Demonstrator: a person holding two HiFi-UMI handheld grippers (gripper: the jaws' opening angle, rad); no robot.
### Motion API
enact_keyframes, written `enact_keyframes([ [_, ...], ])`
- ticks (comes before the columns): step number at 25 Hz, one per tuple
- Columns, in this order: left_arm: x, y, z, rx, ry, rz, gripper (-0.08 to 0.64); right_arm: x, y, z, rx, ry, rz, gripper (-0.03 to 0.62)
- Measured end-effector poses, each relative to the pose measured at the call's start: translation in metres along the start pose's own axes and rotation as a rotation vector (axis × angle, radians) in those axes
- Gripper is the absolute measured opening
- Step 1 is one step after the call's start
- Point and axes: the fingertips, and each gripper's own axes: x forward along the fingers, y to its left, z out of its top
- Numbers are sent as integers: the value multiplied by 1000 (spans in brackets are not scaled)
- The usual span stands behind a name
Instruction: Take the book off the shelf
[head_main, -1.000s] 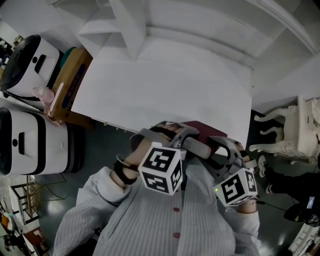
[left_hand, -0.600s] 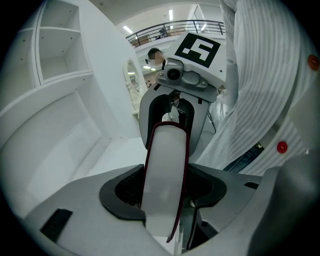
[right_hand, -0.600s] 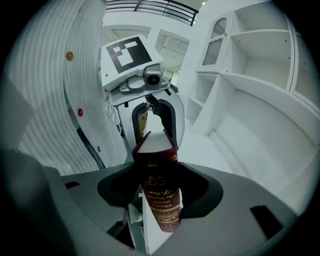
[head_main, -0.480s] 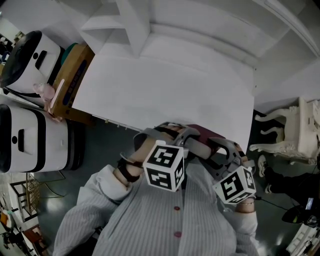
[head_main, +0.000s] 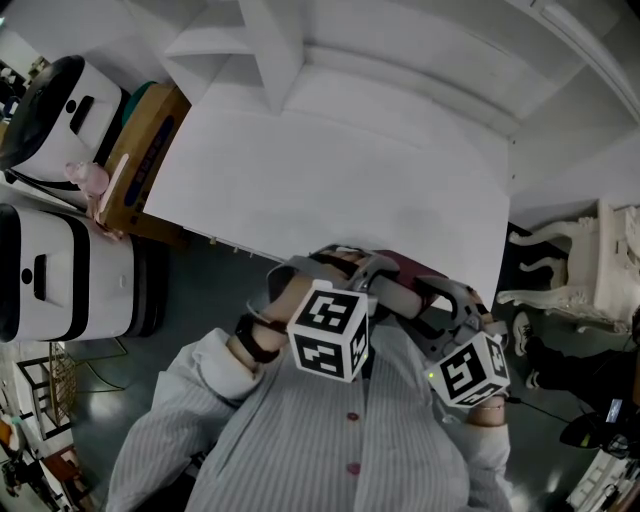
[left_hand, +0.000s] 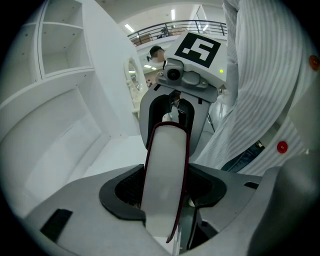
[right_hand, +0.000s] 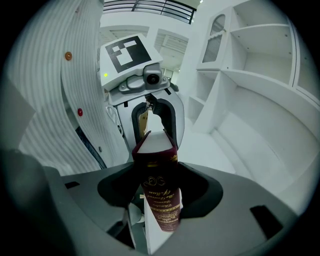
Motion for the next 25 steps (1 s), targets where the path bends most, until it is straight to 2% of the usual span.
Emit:
enact_keyframes([
  [25, 2, 0, 1, 9, -8, -12, 250, 3, 0, -6, 17, 13, 1, 232],
])
